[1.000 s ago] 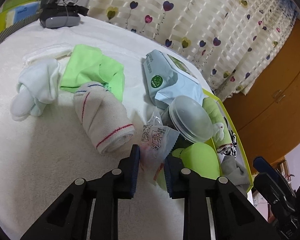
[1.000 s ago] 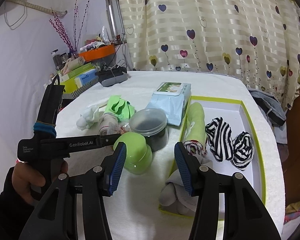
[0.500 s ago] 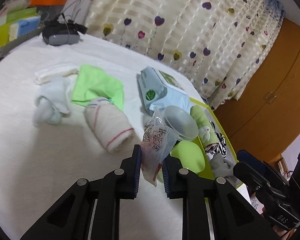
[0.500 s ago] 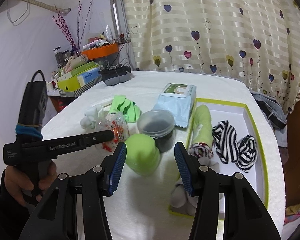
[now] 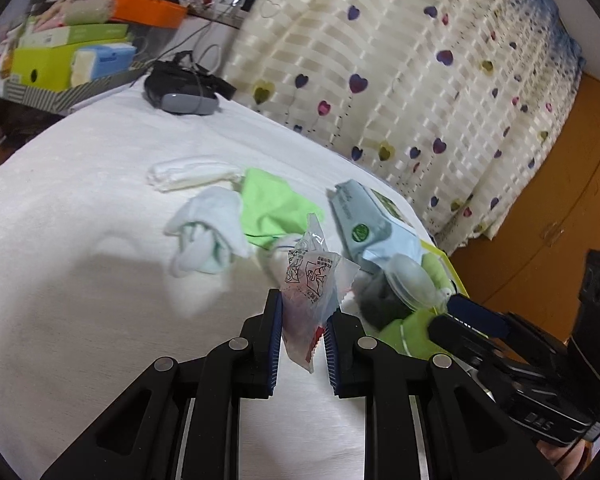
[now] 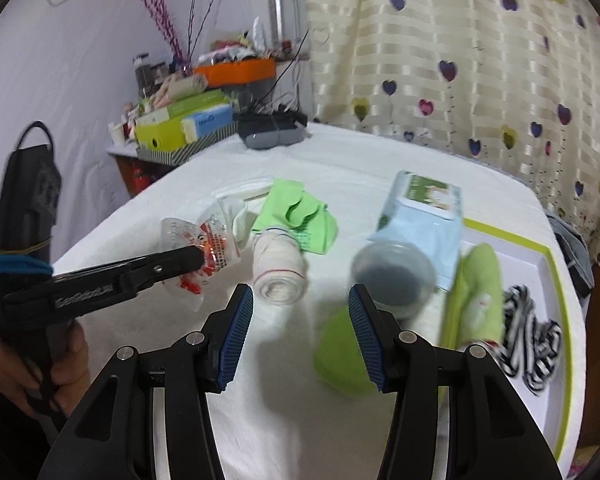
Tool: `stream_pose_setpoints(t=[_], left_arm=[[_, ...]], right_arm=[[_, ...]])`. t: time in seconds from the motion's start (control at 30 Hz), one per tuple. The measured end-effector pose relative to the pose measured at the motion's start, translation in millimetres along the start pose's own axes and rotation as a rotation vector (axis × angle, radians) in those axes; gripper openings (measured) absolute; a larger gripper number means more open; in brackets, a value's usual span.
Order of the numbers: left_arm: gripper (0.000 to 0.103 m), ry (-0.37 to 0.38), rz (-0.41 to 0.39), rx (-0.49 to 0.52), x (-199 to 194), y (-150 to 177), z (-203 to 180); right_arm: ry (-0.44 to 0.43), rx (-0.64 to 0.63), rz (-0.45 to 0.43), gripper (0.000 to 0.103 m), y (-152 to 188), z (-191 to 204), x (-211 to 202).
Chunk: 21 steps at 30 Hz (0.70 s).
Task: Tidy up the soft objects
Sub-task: 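Grasp the white red-striped rolled sock with the right tool while the left tool holds the bag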
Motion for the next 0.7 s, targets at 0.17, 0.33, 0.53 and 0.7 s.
stream_pose_setpoints(t=[0.17,0.33,0.53,0.7], left_arm=[[0.018,0.005,-0.019,-0.025,-4,-5,17],[0.018,0.014,-0.025,-0.05,-6,-8,33],[0.018,0.026,-0.018,-0.068,-4,-8,45],[0.018,0.041,-0.006,-0.081,1,-8,51]], right_arm=[[-0.005,-0.044,0.053,0.051,-12,17,30],[0.002,-0.087,0.118,0.051,-21,29,58],[0.041,-0.128,0.214,0.051,-24,36,91],[0.119,-0.144,0.25,0.051,-26,34,104]])
Point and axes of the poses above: each gripper's, at about its wrist camera, not at the fingertips, and x roughly the way its jaws point, z to its left, y to its underside, the point moved 2 cm from there along x, roughly the way its jaws point, and after that the axes turned 1 degree about y, right-handed, at the moved point
